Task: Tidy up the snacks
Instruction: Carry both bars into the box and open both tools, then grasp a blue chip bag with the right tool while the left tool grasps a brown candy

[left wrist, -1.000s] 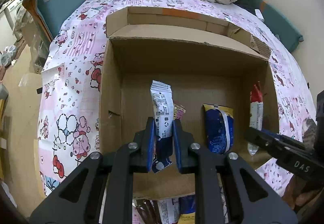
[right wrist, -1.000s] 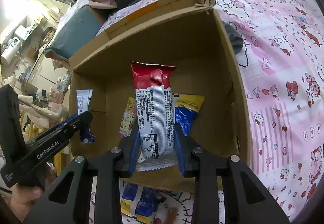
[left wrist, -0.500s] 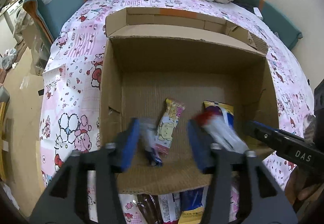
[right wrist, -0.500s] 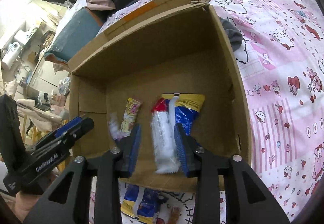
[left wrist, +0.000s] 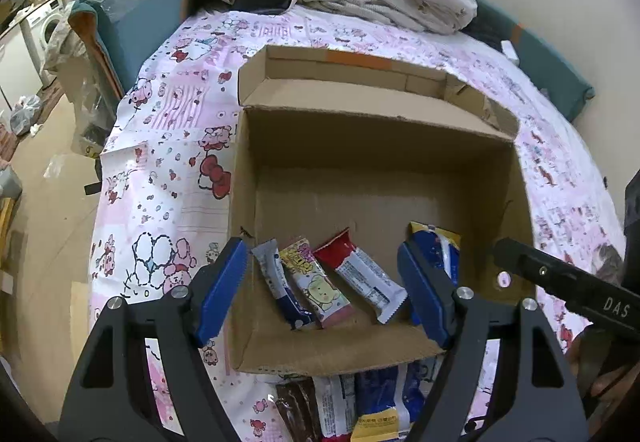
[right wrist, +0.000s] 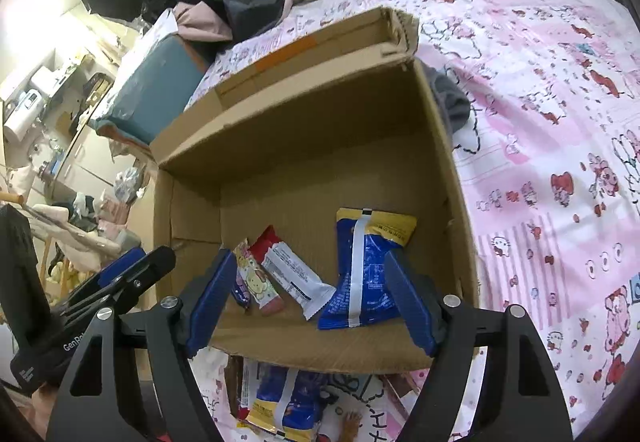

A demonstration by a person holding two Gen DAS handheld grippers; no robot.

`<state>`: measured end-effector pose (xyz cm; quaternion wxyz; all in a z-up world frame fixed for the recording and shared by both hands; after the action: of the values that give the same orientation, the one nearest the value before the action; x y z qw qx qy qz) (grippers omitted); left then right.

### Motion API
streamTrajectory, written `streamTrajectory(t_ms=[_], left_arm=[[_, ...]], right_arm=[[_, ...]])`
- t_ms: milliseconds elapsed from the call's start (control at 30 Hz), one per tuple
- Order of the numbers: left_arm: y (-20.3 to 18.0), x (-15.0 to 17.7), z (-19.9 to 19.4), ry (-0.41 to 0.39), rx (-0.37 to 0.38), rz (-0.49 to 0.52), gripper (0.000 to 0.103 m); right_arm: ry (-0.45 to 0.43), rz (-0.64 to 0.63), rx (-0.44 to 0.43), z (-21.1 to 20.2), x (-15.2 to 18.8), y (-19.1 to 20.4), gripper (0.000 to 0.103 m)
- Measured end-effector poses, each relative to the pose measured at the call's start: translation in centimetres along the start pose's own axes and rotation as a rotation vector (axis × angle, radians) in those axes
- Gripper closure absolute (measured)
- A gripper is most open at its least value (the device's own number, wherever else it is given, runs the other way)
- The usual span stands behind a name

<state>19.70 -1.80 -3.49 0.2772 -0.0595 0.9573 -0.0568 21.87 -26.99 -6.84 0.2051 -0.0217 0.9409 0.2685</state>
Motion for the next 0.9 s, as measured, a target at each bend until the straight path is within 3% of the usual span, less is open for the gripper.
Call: streamTrajectory(t_ms=[267,400,667,767,900], left_arm=[[0.4,0.5,-3.0,-0.057,0.019,-0.006,0.028],[1.3,1.0,-4.3,-0.068,0.021,-0.028,0.019],[2.0,2.4,-5.0,-0.021,-0.009,-0.025,0.019],[2.0,3.1,-5.5,-0.007,0.048,-0.026,0.019],[2.8,4.2,-6.0,-0.006,0.046,-0.046,0.019]], right_arm=[[-0.044,0.009,-0.011,-3.4,1.3,0.3,0.02],[-0.045,0.019,-0.026,-4.5,2.0,0.1,0.02],[-0.031,0.045,-0.003,-5.6,4.1,-0.7,0.019],[-0.011,0.061,-0.009,-5.5,4.8,-0.9,0.019],[0.033,0.083,-0.007,-4.9,6.0,-1.3,0.019]])
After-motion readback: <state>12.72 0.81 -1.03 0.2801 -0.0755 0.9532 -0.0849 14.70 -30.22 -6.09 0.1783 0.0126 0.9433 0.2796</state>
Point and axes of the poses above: each gripper's, at about its wrist camera, not at the fingertips, and z roughly the way its jaws point, y to its left, x to its underside, the point moved 1 cm from there along z, roughly the way its jaws point, and after that the axes turned 2 degrees about y, right-handed, at the moved point
